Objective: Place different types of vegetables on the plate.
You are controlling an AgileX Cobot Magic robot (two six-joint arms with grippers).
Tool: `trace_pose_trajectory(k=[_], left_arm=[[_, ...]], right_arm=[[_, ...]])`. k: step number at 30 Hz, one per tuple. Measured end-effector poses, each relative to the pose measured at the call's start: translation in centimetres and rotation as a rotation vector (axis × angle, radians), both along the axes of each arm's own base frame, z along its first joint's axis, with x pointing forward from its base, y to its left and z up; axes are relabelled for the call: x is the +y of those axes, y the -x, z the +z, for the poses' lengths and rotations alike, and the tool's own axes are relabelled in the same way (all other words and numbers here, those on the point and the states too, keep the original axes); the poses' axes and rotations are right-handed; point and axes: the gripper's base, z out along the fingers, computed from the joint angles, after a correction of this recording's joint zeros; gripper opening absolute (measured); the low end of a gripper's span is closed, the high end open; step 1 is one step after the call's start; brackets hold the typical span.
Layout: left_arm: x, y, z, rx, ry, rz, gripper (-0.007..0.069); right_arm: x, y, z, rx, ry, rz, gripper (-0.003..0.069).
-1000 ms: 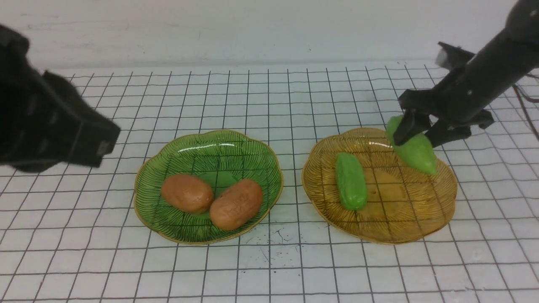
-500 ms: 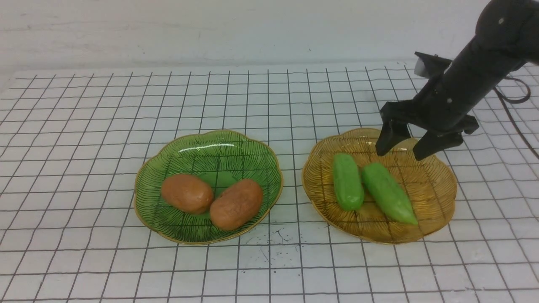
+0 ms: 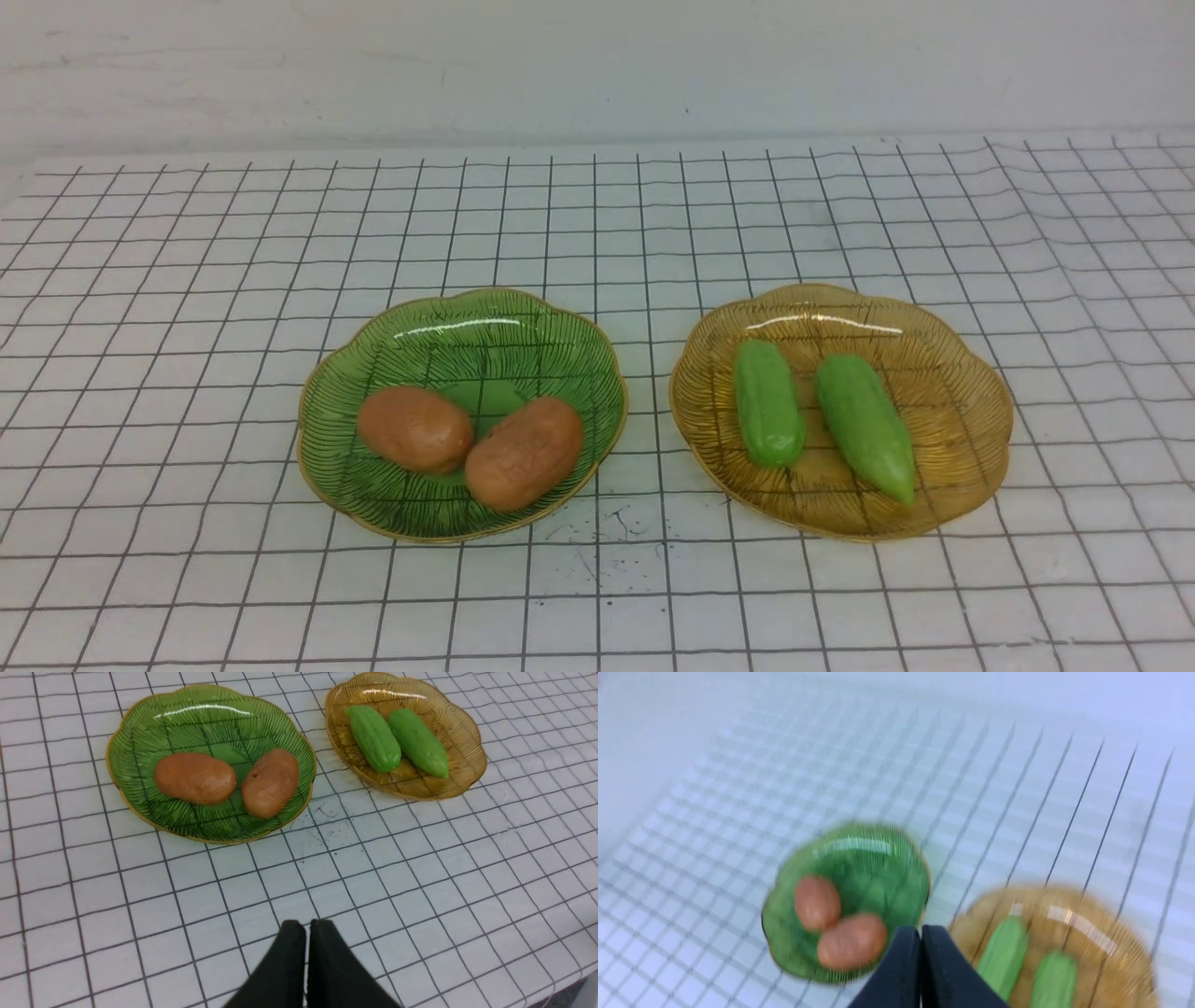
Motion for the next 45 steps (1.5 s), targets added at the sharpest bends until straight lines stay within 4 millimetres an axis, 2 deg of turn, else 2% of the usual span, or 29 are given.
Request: trace_pose_trajectory(k=[1,2,3,6,7,8,10,11,13,15,19,22,30,45], left_arm=[[-0.1,-0.1,-0.1,0.001,-0.001,0.0,-0.0008],[-0.3,-0.4,-0.4,-0.015,0.005,-0.003,-0.0008],[-0.5,-0.7,-0.6,-0.034,0.011,-0.007,-0.0008],[-0.9,-1.4,-1.0,-0.064,0.028,-0.011,-0.0008],[-0.9,-1.4,-1.0,-0.067,0.03,-0.011,-0.0008],[-1.1,-1.6,-1.1,-0.08,0.037,-0.012,-0.0008],[-1.3,-1.9,-1.3,-0.103,0.05,-0.014,-0.0008],[-1.3,-2.0,-1.3,-0.103,0.05,-0.014,-0.0008],[-1.5,-2.2,-1.3,-0.136,0.062,-0.013,-0.0008],[-1.6,-2.5,-1.3,-0.159,0.07,-0.012,-0.0008],[-1.7,-2.6,-1.5,-0.167,0.067,-0.012,-0.0008],[-1.7,-2.7,-1.5,-0.173,0.067,-0.011,-0.0008],[-1.4,-2.3,-1.5,-0.176,0.069,-0.009,-0.0008],[-1.3,-2.1,-1.9,-0.138,0.049,-0.008,-0.0008]], right_arm=[[-0.2,0.9,0.3,-0.037,-0.006,-0.011,-0.0012],[-1.1,5.1,1.4,-0.182,-0.027,-0.052,-0.0013],[-1.8,8.5,1.5,-0.308,-0.051,-0.094,-0.0014],[-3.2,14.5,0.1,-0.541,-0.122,-0.17,-0.0014],[-3.4,15.2,0.3,-0.573,-0.133,-0.175,-0.0014],[-4.0,17.7,-1.2,-0.681,-0.183,-0.212,-0.0014],[-4.8,20.0,-4.5,-0.804,-0.265,-0.264,-0.0014],[-4.9,20.4,-4.5,-0.825,-0.273,-0.267,-0.0014],[-5.3,20.9,-7.3,-0.889,-0.323,-0.303,-0.0014],[-5.6,20.2,-10.3,-0.905,-0.34,-0.339,-0.0014],[-5.9,19.9,-13.3,-0.951,-0.369,-0.379,-0.0014],[-6.3,19.4,-14.7,-0.997,-0.395,-0.419,-0.0014],[-6.2,18.7,-15.5,-0.976,-0.392,-0.427,-0.0014],[-6.1,18.5,-15.8,-0.946,-0.38,-0.416,-0.0014]])
